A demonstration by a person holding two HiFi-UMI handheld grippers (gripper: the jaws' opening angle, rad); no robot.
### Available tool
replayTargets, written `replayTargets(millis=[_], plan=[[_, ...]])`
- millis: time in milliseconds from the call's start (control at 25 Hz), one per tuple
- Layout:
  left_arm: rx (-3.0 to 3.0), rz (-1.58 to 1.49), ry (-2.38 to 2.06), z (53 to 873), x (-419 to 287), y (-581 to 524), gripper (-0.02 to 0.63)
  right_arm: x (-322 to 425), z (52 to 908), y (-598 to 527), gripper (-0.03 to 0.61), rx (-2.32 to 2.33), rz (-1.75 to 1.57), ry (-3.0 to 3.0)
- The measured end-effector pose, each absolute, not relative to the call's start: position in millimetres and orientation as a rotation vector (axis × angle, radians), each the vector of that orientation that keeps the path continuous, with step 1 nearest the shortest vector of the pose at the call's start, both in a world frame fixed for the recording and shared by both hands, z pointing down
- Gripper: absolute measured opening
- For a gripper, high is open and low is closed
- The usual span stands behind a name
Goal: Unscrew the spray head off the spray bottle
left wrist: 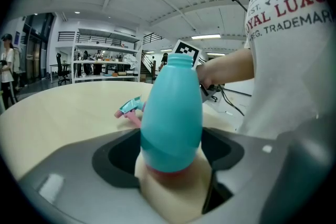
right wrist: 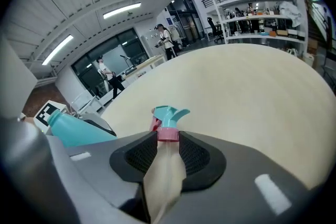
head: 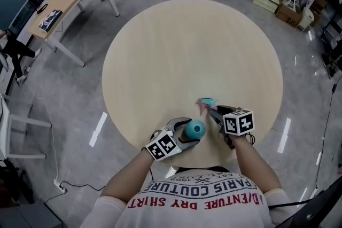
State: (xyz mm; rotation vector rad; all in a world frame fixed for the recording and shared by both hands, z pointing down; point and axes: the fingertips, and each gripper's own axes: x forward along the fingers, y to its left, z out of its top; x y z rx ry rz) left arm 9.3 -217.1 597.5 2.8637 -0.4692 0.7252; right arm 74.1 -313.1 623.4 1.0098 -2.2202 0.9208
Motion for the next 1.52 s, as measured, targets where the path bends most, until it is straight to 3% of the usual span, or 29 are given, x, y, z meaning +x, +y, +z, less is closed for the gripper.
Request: replayTargets(millis=[360, 520, 600, 720, 760, 840, 1240, 1520], plan=[[2.899, 0.725, -0.487, 595, 10, -220, 0.362, 78, 630, -319, 0.139, 1.054, 0.812, -2.181], [2.884, 0.660, -0.572, 588, -1, -223, 0.377, 84, 610, -320, 0.206, 1.079, 0.716, -2.239], [2.861, 0.632, -0.634, 583, -14, -219, 0.372, 88, 593, -315, 0.206, 1.107, 0.644, -2.274], [2.825, 0.625, -0.777, 574, -40, -207, 0.298, 89, 560, -295, 0.109, 1.127, 0.527, -2.362], [2.801, 0.621, -0.858, 570, -49, -203, 0.234, 88, 549, -284, 0.062, 1.113, 0.501, -2.405], [2.745, 0.584, -0.990, 561, -62, -191, 0.002, 81, 529, -254, 0.002, 1.037, 0.510, -2.507], [2.667, 0.325, -0.853, 481, 9, 16, 0.002, 69, 468, 24, 0.002, 0.724, 0.523, -2.731], [2.716, 0.361, -0.802, 414, 44, 165, 0.002, 74, 421, 184, 0.002, 0.728, 0.509, -2.749]])
